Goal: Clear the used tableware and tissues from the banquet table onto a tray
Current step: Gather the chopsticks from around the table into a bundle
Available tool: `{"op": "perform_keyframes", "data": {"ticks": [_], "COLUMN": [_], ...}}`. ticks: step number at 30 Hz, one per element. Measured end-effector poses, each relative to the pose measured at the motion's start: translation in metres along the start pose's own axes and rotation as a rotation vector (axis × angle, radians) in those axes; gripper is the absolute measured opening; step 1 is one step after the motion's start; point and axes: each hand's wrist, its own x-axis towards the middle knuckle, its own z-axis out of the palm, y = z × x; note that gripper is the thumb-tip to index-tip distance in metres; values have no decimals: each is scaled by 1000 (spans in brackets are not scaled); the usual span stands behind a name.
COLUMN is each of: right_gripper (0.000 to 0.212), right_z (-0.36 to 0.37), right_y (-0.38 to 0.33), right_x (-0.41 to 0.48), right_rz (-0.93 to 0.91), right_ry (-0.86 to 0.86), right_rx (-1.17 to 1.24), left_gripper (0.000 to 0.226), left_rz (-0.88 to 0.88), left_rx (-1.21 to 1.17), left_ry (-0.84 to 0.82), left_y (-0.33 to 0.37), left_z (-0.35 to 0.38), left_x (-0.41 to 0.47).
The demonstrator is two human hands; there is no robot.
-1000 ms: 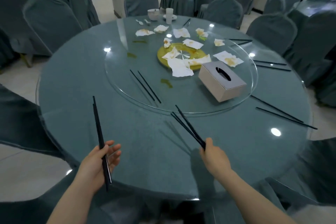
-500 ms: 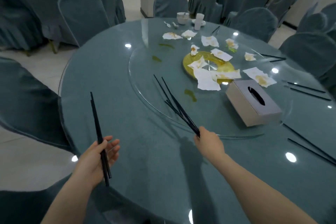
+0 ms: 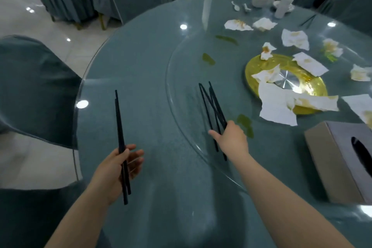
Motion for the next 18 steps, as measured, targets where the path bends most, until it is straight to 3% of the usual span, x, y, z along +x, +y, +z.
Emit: {"op": "perform_keyframes", "data": {"ticks": [10, 18], "right_gripper": [12, 24], "right_z": [13, 3], "right_y": [-23, -8], "right_x": [9, -35], "right_rz": [-58, -62], "right_ry": [-25, -88], "right_rx": [-236, -172], "left_gripper": [25, 23], "left_rz": [-40, -38], "left_rx": [-32, -39], "left_ry": [39, -11], "left_y": [-9, -11], "left_z": [14, 10], "left_x": [2, -13]}}
